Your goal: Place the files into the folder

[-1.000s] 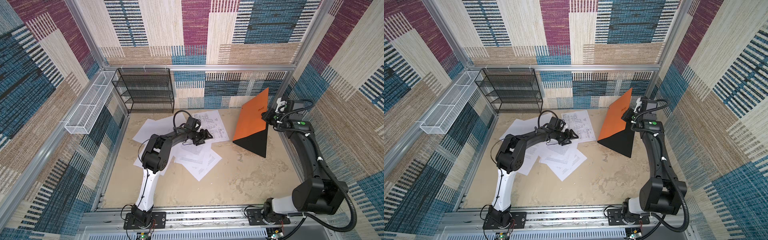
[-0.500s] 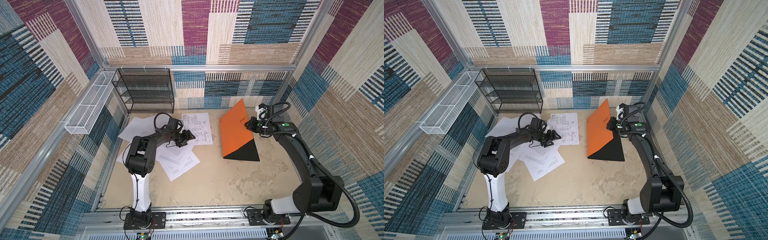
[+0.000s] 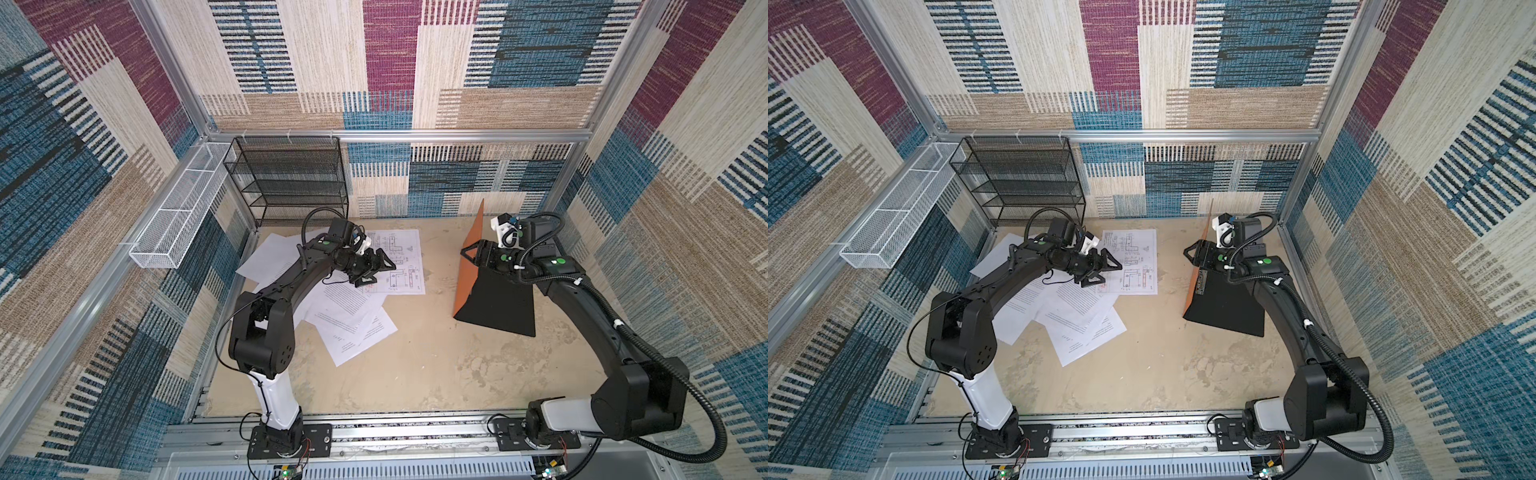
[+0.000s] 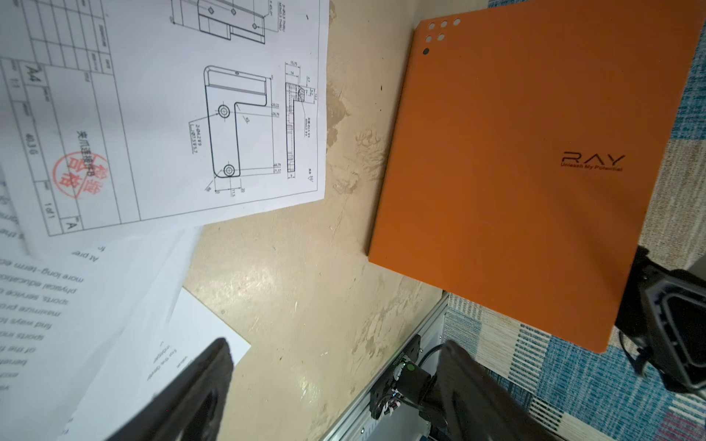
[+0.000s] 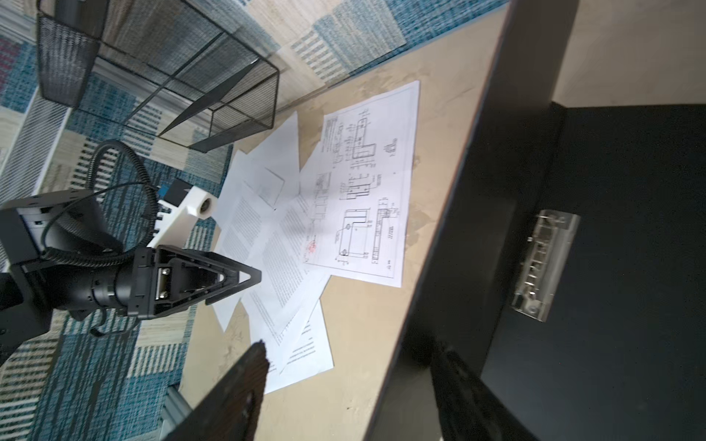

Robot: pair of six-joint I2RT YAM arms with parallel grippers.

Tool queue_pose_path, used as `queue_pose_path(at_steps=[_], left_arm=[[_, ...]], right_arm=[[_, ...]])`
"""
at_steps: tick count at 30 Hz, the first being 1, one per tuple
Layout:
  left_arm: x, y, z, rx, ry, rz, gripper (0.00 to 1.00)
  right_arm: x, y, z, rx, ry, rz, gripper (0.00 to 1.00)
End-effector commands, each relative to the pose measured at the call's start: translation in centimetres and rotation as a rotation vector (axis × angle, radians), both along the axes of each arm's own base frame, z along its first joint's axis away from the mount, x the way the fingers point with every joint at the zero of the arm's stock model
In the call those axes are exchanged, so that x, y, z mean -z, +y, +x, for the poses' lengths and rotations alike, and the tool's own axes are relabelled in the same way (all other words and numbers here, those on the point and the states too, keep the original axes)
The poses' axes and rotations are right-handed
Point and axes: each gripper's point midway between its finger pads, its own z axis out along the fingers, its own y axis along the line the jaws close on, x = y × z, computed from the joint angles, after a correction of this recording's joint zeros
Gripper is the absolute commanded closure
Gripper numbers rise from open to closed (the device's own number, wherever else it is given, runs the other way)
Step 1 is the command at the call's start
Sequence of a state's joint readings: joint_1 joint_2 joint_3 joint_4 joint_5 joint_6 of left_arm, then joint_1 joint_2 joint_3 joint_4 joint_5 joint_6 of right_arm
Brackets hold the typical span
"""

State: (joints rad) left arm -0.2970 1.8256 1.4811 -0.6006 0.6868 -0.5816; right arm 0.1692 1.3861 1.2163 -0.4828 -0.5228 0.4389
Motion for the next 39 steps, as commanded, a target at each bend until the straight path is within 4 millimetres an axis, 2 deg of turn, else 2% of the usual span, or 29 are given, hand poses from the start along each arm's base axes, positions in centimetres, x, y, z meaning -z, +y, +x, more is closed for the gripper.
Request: queue_pose_path(at_steps=[1, 3, 6, 8, 9, 11, 13, 14, 16, 18, 21, 24, 26, 28, 30, 34, 39], left_arm=[[0.2, 1.3, -0.6, -0.006, 0.017, 0.022, 0.16], [0.2, 2.7, -0.3, -0.043, 0.019, 0.054, 0.16], [-0.5, 5.0, 0.5, -0.115, 0.002, 0.095, 0.16], [-2.1, 6.5, 1.2, -0.157, -0.049, 0.135, 0.16], [-3.3, 7.0, 1.3, -0.163, -0.087, 0.16, 0.16], [-5.6, 7.1, 1.3, -0.158, -0.158, 0.181, 0.16], [-7.3, 6.2, 0.8, -0.128, -0.22, 0.204, 0.16], [-7.6, 5.2, 0.6, -0.097, -0.249, 0.217, 0.16], [-7.4, 1.9, -0.1, 0.003, -0.283, 0.236, 0.15], [-6.3, -2.5, -0.8, 0.121, -0.269, 0.231, 0.15], [-3.8, -8.4, -0.3, 0.242, -0.256, 0.229, 0.16], [-0.4, -12.8, 1.0, 0.318, -0.234, 0.269, 0.16], [1.8, -14.8, 1.7, 0.354, -0.205, 0.285, 0.16], [4.1, -15.9, 2.3, 0.375, -0.182, 0.309, 0.17], [6.2, -16.6, 2.5, 0.387, -0.158, 0.32, 0.17], [9.4, -16.5, 1.5, 0.417, -0.102, 0.351, 0.17], [12.1, -15.5, -1.0, 0.464, -0.053, 0.425, 0.17]], right_arm=[[-2.1, 3.0, 1.0, -0.053, -0.073, 0.039, 0.18], [-2.0, 5.0, 1.5, -0.09, -0.075, 0.041, 0.11], [-0.3, 8.4, 2.7, -0.164, -0.051, 0.063, 0.04], [0.3, 9.3, 3.9, -0.167, -0.045, 0.049, 0.03], [-0.2, 9.2, 4.2, -0.154, -0.067, 0.046, 0.01], [-1.8, 7.8, 4.9, -0.095, -0.122, 0.018, 0.0], [-1.8, 4.6, 5.7, -0.001, -0.106, -0.002, 0.0], [-1.1, 2.8, 6.0, 0.042, -0.073, -0.002, 0.0], [1.7, -1.3, 6.2, 0.146, 0.01, -0.025, 0.0], [5.1, -5.1, 5.7, 0.234, 0.105, -0.04, 0.08], [8.5, -9.2, 4.2, 0.354, 0.163, -0.073, 0.13], [11.0, -11.4, 3.1, 0.414, 0.205, -0.104, 0.31], [12.4, -12.3, 2.7, 0.442, 0.229, -0.14, 0.5], [13.4, -13.0, 2.5, 0.46, 0.239, -0.171, 0.62], [15.0, -13.8, 2.5, 0.478, 0.269, -0.205, 0.71], [18.2, -14.8, 2.8, 0.483, 0.334, -0.22, 0.86], [20.3, -15.3, 3.9, 0.483, 0.352, -0.242, 0.88]])
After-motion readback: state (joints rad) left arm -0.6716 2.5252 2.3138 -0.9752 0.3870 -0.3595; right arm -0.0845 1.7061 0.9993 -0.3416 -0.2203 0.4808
